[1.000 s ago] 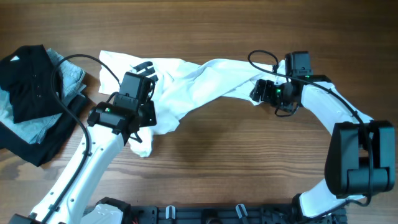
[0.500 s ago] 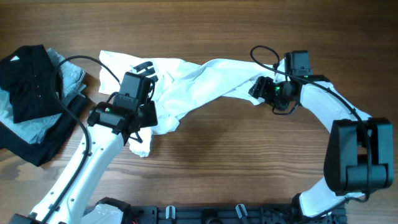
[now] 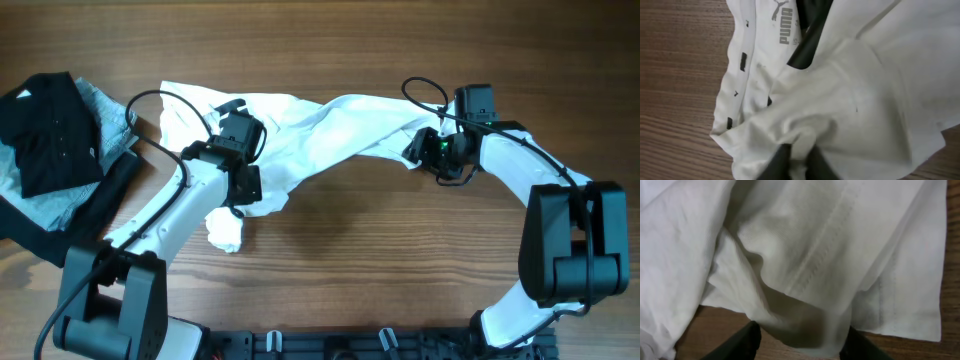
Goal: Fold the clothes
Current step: 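Grasp the T-shirt's left side with the left gripper, then lift the T-shirt with both grippers and shake it out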
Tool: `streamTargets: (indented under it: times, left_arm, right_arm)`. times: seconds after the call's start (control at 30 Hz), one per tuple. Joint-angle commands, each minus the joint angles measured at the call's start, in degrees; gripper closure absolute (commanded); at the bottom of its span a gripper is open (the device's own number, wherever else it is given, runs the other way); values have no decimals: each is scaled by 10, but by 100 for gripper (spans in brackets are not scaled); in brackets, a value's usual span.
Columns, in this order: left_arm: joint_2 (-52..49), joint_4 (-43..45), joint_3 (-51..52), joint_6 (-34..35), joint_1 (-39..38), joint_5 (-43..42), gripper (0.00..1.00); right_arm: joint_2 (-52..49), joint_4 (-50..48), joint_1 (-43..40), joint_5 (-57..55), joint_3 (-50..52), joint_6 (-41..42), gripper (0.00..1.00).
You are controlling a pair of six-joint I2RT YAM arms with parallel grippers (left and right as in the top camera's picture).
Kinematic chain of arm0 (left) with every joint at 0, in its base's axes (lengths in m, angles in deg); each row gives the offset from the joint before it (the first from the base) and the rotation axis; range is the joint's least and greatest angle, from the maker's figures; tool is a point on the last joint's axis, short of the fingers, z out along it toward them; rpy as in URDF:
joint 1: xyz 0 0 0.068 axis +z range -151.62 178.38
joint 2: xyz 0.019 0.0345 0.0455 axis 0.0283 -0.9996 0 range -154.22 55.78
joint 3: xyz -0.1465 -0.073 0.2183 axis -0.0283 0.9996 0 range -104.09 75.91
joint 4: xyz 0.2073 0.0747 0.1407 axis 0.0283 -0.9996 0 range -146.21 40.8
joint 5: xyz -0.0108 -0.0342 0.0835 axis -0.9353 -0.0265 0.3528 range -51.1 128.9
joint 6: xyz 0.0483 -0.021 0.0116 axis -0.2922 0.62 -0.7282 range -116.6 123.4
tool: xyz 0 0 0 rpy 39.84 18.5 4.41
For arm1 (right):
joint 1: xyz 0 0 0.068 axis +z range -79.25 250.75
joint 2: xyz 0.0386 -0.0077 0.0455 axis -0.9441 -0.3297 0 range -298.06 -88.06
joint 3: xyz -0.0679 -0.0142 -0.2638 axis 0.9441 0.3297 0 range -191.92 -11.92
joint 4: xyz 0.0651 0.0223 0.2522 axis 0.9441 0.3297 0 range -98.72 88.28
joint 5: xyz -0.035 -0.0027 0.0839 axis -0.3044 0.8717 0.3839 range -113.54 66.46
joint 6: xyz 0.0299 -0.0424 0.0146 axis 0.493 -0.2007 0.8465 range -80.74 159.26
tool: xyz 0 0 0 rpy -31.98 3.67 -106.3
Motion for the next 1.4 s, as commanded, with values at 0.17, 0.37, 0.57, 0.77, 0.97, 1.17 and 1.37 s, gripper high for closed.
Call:
streamTargets:
  times: [0.17, 0.37, 0.57, 0.77, 0.97, 1.17, 1.37]
  left_arm:
    - [57, -24, -21, 0, 2, 27, 96]
    - [167, -31, -78, 0, 30, 39, 96]
    - [271, 39, -88, 0, 102, 39, 96]
    - [316, 81, -88, 3, 182, 35, 96]
    - [310, 85, -88, 3, 202, -13, 96]
    - [311, 120, -89, -2, 202, -56, 96]
    - [311, 85, -178, -68, 202, -73, 96]
  right_arm:
    - [-1, 15, 3, -2, 5, 0, 96]
    - [80, 86, -38, -86, -44, -25, 96]
    - [185, 139, -104, -172, -135, -88, 96]
    - [210, 172, -133, -236, -138, -120, 96]
    - [208, 178, -133, -239, -139, -118, 96]
    - [219, 180, -133, -201, -153, -118, 96]
    - [278, 222, -133, -165, -266, -133, 96]
